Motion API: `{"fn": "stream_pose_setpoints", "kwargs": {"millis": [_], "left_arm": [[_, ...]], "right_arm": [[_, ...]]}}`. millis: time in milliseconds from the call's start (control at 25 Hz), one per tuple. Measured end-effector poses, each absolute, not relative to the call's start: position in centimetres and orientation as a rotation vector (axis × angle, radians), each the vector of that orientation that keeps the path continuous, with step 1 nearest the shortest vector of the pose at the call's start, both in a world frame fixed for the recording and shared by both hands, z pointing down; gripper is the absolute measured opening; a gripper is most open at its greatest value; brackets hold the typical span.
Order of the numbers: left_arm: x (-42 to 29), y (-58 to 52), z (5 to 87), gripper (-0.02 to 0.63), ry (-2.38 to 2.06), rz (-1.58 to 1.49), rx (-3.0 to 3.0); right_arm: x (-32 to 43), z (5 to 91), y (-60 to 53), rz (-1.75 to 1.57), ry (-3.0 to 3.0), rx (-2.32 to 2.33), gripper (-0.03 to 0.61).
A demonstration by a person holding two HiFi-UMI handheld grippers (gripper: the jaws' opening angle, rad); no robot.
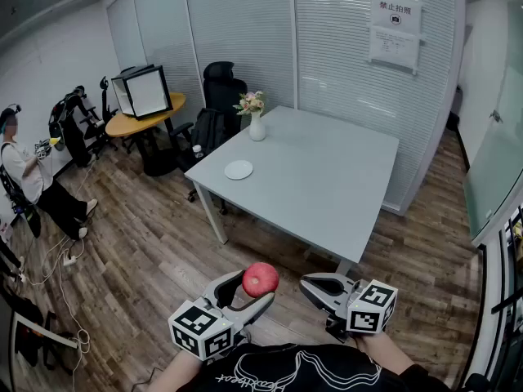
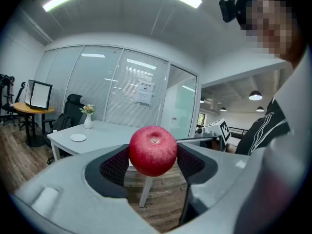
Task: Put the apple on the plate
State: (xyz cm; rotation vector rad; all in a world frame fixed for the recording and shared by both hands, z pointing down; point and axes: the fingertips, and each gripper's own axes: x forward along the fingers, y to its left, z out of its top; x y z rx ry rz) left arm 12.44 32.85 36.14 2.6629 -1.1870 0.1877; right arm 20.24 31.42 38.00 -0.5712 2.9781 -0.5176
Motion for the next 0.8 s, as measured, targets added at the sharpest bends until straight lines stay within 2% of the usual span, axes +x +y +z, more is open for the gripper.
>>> {"fn": "stream_pose_setpoints", "kwargs": {"millis": [800], "left_arm": [[11.3, 29.6, 37.2, 0.318, -1.174, 0.129, 2.616]], "right_arm": [[18.7, 39.2, 27.7, -0.579, 2.96, -0.509, 0.008]]}}
